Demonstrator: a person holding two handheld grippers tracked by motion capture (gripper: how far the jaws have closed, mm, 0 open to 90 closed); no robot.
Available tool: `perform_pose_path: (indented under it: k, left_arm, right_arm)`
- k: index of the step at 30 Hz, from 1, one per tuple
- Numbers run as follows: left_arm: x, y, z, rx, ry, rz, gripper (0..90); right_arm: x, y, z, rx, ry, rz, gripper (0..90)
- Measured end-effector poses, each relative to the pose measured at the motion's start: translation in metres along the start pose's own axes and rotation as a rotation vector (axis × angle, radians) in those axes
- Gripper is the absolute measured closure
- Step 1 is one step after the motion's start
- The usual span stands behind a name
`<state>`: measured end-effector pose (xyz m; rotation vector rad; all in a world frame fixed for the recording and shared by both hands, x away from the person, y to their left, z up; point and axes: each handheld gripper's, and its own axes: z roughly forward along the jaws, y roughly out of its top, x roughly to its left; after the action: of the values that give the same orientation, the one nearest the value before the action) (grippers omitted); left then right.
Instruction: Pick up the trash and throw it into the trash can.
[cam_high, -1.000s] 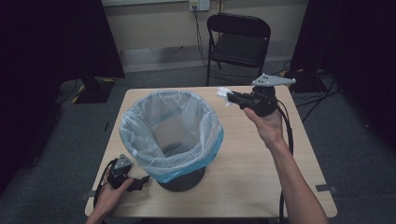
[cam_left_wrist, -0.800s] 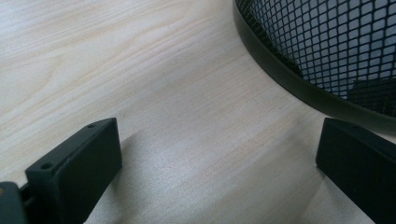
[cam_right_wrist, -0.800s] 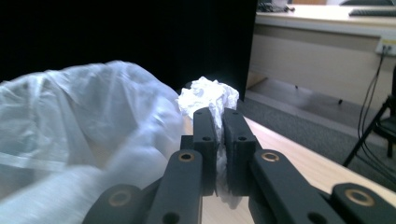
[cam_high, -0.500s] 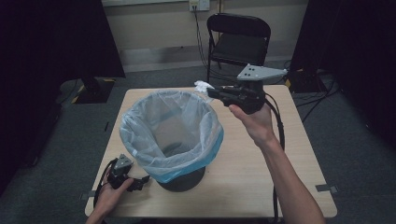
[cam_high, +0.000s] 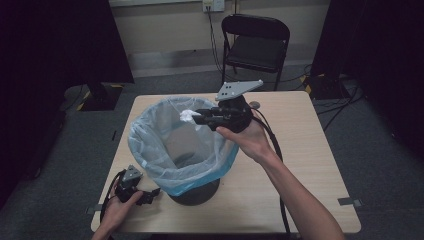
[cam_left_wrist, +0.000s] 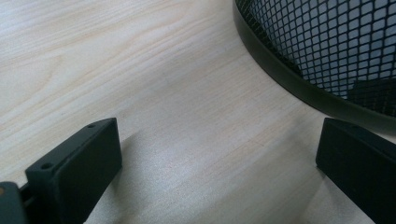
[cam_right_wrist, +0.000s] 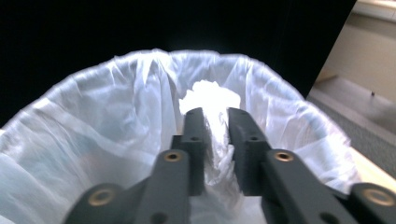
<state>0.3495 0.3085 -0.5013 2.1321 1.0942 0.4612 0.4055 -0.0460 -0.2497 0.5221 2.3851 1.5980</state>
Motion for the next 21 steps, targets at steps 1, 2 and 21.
perform_pose_path:
  k: [1, 2, 21]
  left_arm:
    - [0.0, 0.0, 0.0, 0.0, 0.0, 0.0, 0.0]
    - [0.0, 0.0, 0.0, 0.0, -0.001, 0.0, 0.0]
    - [0.0, 0.0, 0.0, 0.0, 0.0, 0.0, 0.0]
  right_arm:
    - [0.0, 0.0, 0.0, 0.0, 0.0, 0.0, 73.2]
    - [0.0, -0.001, 0.001, 0.0, 0.006, 0.003, 69.5]
    - [-0.018, -0.015, -0.029, -0.091, -0.099, 0.029, 25.5]
